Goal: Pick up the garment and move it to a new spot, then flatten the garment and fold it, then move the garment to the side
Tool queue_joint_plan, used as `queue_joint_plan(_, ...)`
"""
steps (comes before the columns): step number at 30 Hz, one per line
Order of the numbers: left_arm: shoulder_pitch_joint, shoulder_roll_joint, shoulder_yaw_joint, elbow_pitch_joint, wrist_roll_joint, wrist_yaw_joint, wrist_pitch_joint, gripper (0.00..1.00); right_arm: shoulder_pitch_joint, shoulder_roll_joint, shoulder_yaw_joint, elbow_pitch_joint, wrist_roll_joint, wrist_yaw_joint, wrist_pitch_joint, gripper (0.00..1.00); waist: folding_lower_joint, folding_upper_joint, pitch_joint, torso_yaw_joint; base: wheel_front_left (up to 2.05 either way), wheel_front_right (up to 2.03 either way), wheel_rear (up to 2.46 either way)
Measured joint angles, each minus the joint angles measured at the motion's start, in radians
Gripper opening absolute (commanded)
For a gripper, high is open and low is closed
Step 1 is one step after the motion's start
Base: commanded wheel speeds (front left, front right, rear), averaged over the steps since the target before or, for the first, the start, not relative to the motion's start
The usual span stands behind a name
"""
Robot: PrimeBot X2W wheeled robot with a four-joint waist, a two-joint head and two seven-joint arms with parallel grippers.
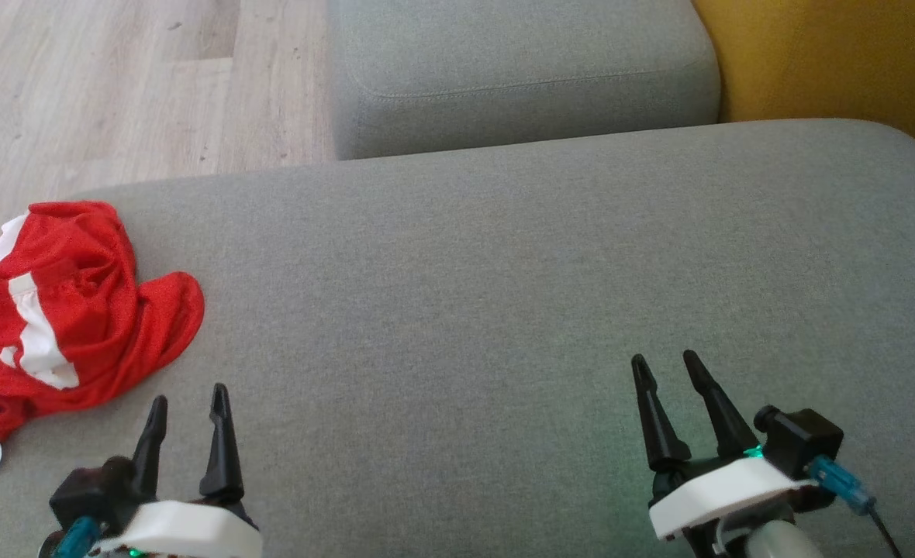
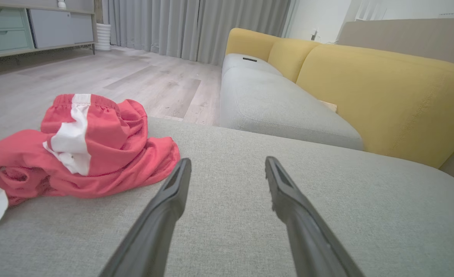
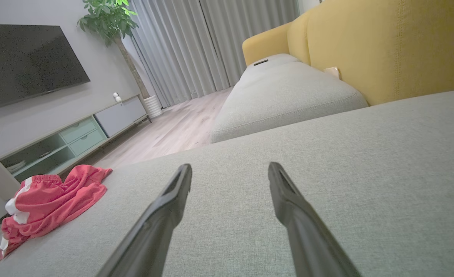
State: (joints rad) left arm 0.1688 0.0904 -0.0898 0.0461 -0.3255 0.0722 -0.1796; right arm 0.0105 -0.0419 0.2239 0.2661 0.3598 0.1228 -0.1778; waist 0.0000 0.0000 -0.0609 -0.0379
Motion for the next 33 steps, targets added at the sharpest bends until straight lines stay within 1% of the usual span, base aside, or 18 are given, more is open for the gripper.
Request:
queue_joint_plan(14, 0.006, 0.006, -0.008, -0.015, 0.182, 0.029, -0.044, 1.00, 0.000, 0.000, 0.003, 0.000, -0.162, 0.000, -0.043, 1.00, 0.0000, 0.0000, 0.009, 0.001, 0.00, 0.00, 0.00)
queue_joint_plan(15, 0.006, 0.009, -0.010, -0.018, 0.211, 0.035, -0.051, 1.00, 0.000, -0.001, 0.006, -0.001, -0.187, 0.000, -0.048, 1.00, 0.0000, 0.0000, 0.011, 0.002, 0.00, 0.00, 0.00)
queue_joint_plan(20, 0.007, 0.016, -0.013, -0.023, 0.258, 0.035, -0.061, 1.00, 0.000, -0.001, 0.001, -0.002, -0.245, 0.000, -0.063, 1.00, 0.0000, 0.0000, 0.017, -0.001, 0.00, 0.00, 0.00)
queue_joint_plan(22, 0.008, 0.016, -0.013, -0.023, 0.274, 0.031, -0.070, 1.00, -0.001, -0.001, -0.004, -0.004, -0.270, 0.000, -0.071, 1.00, 0.0000, 0.0000, 0.020, -0.002, 0.00, 0.00, 0.00)
queue_joint_plan(26, 0.011, 0.015, -0.005, -0.013, 0.274, -0.015, -0.070, 1.00, -0.002, -0.001, -0.016, -0.005, -0.281, 0.000, -0.073, 1.00, 0.0000, 0.0000, 0.026, -0.002, 0.00, 0.00, 0.00)
queue_joint_plan(33, 0.011, 0.003, 0.012, 0.000, 0.270, -0.056, -0.070, 1.00, -0.003, -0.002, -0.039, -0.004, -0.281, 0.000, -0.073, 1.00, 0.0000, 0.0000, 0.030, 0.002, 0.00, 0.00, 0.00)
